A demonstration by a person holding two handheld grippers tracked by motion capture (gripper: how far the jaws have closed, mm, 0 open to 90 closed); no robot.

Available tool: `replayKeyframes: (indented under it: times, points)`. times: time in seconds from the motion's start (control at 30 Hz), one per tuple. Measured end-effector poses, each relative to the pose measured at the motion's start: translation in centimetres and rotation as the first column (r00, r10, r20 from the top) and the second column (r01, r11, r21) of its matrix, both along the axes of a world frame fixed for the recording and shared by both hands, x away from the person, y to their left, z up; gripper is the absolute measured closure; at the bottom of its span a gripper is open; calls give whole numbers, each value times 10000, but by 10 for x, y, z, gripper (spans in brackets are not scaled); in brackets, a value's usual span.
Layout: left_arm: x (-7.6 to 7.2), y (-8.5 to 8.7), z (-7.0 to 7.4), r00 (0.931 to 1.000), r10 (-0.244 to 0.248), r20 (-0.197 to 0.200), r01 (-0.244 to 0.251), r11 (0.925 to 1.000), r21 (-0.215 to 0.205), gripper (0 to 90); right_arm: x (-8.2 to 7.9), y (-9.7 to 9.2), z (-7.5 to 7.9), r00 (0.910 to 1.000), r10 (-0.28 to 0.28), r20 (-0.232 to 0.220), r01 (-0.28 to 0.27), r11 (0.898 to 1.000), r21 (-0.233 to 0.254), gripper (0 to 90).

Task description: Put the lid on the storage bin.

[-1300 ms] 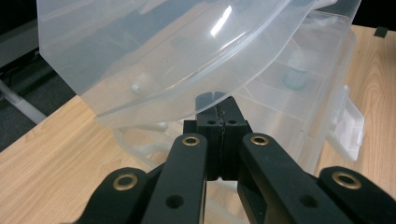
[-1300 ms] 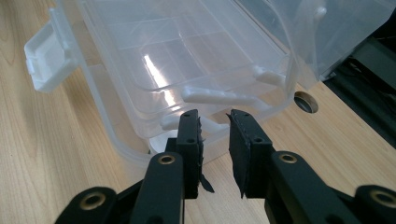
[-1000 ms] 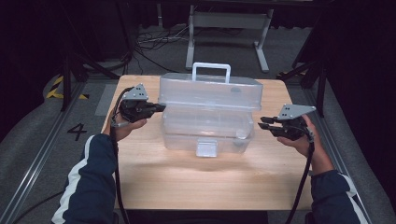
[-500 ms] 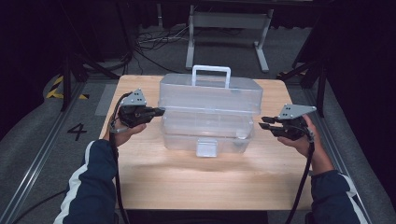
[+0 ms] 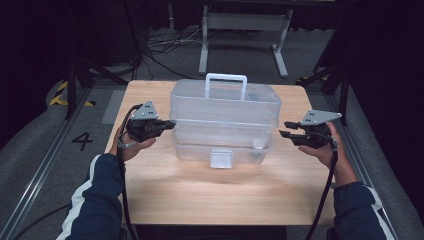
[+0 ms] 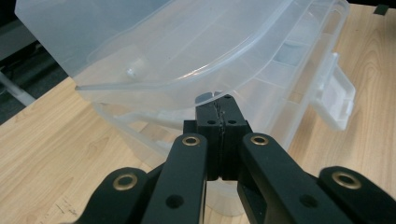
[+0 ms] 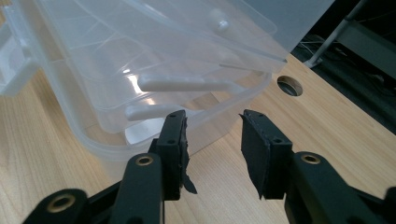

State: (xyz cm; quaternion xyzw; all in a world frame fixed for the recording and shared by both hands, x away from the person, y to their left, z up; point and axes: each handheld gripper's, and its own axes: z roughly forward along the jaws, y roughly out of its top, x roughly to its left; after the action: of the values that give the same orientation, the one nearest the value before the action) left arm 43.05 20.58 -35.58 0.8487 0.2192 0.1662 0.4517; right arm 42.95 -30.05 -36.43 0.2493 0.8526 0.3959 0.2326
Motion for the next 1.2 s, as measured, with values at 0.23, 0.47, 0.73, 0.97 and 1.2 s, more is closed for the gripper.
replayKeyframes:
  times: [0.23,0.47,0.73,0.97,1.2]
  points:
    - [-5,-2,-7,9999,125,39,-126,9997,186,900,3,-1,-6,9997,-229,-80,226,9993,-293,535]
    - [-11,-1,-14,9999,47,-143,-40,9990,441,900,3,-2,-8,9996,-258,-123,254,9992,-308,521]
    - [-17,3,-22,9994,21,-355,4,9974,715,900,2,-1,-12,9991,-249,-337,237,9991,-363,519]
    - [-18,3,-32,9978,75,-656,-1,9937,1120,899,3,1,-17,9986,-324,-429,303,9984,-474,505]
    - [-18,5,-38,9968,88,-799,2,9937,1125,899,3,2,-18,9983,-210,-552,186,9989,-433,498]
